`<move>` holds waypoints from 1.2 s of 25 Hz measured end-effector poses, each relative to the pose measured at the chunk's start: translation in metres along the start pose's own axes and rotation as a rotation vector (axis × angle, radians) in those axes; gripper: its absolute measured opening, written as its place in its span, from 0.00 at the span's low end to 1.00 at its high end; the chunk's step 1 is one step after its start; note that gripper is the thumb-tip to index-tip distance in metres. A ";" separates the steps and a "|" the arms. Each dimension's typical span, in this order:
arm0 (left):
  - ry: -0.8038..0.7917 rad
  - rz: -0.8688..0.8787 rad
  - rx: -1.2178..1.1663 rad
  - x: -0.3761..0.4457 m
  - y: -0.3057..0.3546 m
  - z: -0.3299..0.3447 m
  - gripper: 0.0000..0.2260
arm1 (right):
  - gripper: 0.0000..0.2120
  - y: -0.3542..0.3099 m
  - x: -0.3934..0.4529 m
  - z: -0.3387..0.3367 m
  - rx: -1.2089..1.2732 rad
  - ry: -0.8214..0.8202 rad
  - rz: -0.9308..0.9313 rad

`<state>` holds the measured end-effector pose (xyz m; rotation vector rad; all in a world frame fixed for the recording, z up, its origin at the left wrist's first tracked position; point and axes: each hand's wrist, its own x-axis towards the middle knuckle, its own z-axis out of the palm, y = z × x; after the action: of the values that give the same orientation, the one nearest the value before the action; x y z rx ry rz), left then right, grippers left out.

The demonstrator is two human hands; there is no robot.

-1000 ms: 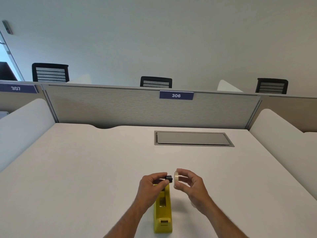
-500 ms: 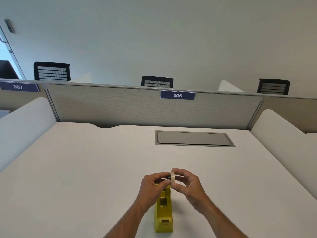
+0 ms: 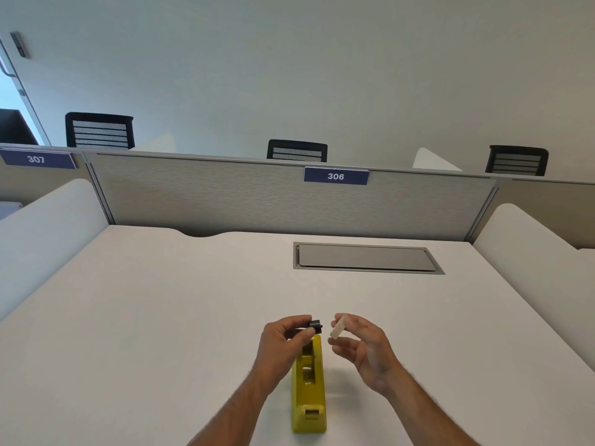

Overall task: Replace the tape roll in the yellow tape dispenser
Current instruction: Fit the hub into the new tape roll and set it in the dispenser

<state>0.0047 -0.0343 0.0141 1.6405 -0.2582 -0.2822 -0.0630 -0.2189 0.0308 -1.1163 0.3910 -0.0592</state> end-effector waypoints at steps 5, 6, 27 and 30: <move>-0.007 -0.005 0.004 0.000 -0.001 0.003 0.10 | 0.16 0.000 -0.001 0.001 0.077 0.047 0.035; -0.008 -0.005 0.005 0.000 -0.001 0.003 0.10 | 0.14 0.000 -0.001 0.001 0.088 0.063 0.043; -0.001 -0.019 -0.002 -0.006 0.004 0.010 0.10 | 0.12 0.002 -0.003 0.004 -0.036 0.018 0.059; -0.025 -0.005 0.009 -0.006 0.006 0.012 0.11 | 0.10 0.003 -0.004 0.008 -0.096 0.000 0.062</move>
<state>-0.0055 -0.0445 0.0198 1.6475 -0.2750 -0.3064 -0.0647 -0.2095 0.0325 -1.1975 0.4321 0.0144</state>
